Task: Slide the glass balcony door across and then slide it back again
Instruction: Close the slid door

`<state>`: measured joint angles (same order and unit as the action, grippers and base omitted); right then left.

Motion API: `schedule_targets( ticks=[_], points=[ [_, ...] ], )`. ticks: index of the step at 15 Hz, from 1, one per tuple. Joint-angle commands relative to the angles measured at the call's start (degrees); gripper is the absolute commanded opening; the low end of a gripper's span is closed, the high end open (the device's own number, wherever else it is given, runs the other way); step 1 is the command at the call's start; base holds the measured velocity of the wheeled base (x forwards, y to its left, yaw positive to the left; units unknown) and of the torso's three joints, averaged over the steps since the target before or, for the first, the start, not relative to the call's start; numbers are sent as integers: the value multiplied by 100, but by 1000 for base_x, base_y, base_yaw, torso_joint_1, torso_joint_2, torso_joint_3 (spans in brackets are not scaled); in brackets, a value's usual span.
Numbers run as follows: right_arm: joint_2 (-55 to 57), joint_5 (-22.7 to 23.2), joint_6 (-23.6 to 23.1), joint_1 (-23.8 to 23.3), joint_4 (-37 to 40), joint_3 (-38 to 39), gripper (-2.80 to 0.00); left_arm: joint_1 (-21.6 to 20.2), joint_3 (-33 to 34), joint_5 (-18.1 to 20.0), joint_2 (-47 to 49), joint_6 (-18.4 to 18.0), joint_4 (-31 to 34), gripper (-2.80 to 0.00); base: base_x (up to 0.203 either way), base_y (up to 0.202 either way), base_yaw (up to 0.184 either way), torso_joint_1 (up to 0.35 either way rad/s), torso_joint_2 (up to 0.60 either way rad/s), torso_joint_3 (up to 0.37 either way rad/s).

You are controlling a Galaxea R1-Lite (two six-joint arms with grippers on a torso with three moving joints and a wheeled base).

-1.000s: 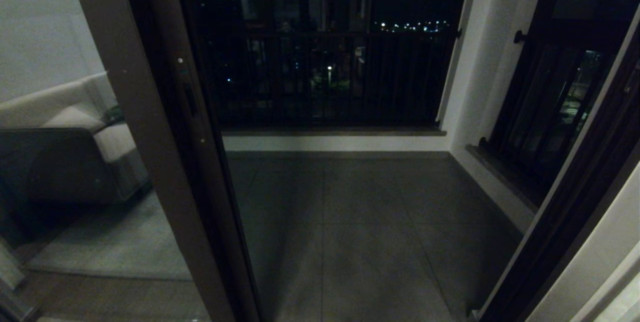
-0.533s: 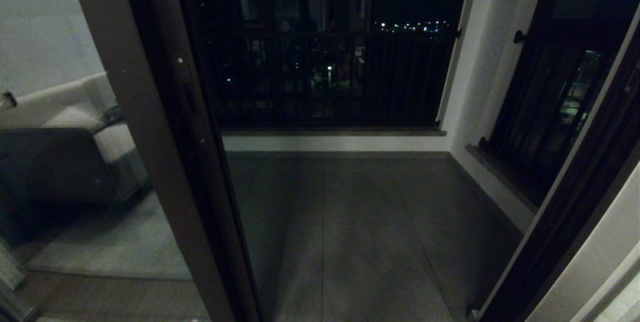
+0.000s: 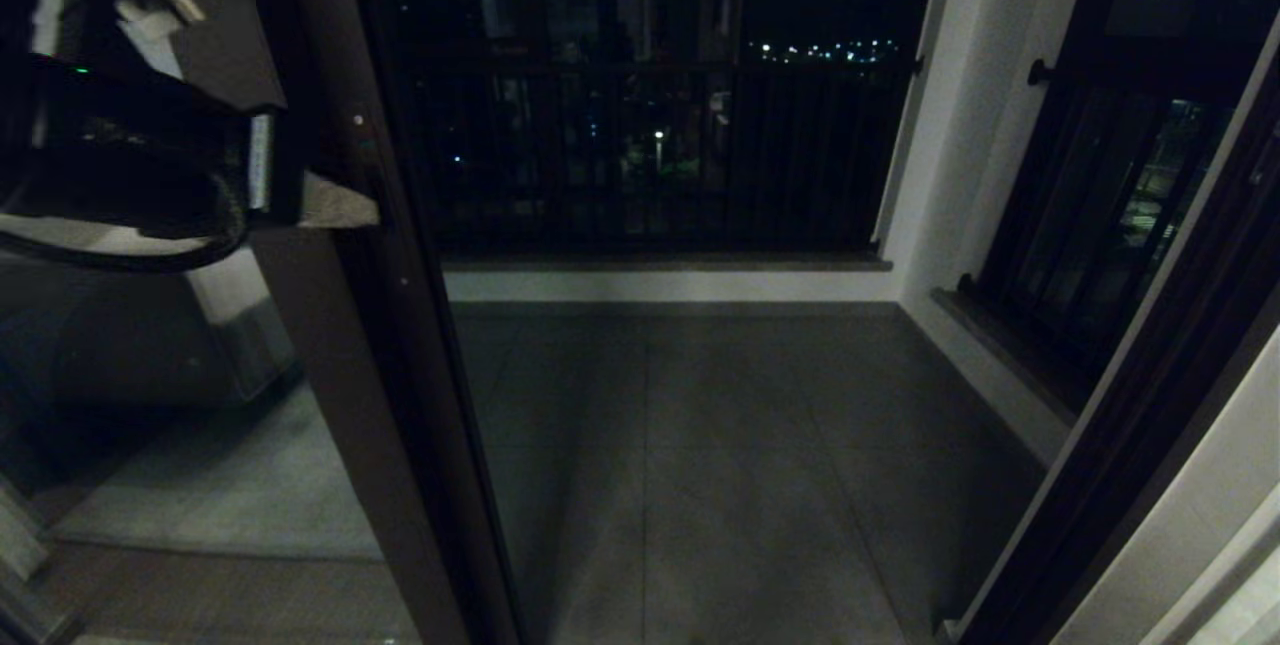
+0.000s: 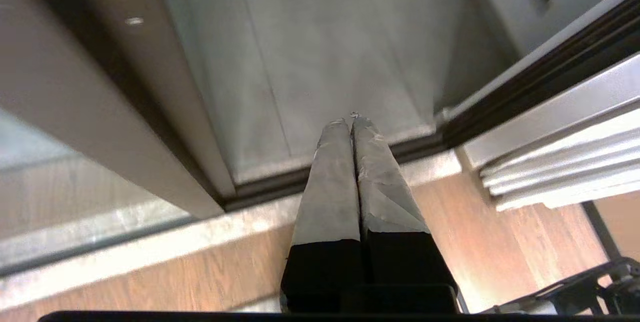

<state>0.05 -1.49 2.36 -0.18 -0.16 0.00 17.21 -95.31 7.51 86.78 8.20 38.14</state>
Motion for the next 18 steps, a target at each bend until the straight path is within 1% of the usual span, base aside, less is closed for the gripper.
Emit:
schedule_targets(
  ticks=[1,3,4,5,7,10,14,16,18],
  points=[
    [4,-1,1,1,-2,0,-280,49,-659,-118,952,-25,200,-280,0,0,0,0,0,0],
    [4,-1,1,1,-2,0,-280,37,-1043,-564,1247,-91,337,-280,0,0,0,0,0,0],
    [4,-1,1,1,-2,0,-280,5,-1165,-635,1378,-102,302,-280,0,0,0,0,0,0],
    [4,-1,1,1,-2,0,-280,-6,-1241,-651,1480,-115,211,0,0,0,0,0,0,0],
    [4,-1,1,1,-2,0,-280,-50,-1289,-662,1605,-207,-3,0,0,0,0,0,0,0],
    [4,-1,1,1,-2,0,-280,-227,-1288,-663,1602,-294,-17,0,0,0,0,0,0,0],
    [4,-1,1,1,-2,0,-280,-719,-1271,-638,1622,-600,-25,0,0,0,0,0,0,0],
    [4,-1,1,1,-2,0,-280,-737,-1270,-628,1700,-603,-128,0,0,0,0,0,0,0],
    [4,-1,1,1,-2,0,-280,-738,-1274,-616,1870,-623,-371,0,0,0,0,0,0,0]
  ],
)
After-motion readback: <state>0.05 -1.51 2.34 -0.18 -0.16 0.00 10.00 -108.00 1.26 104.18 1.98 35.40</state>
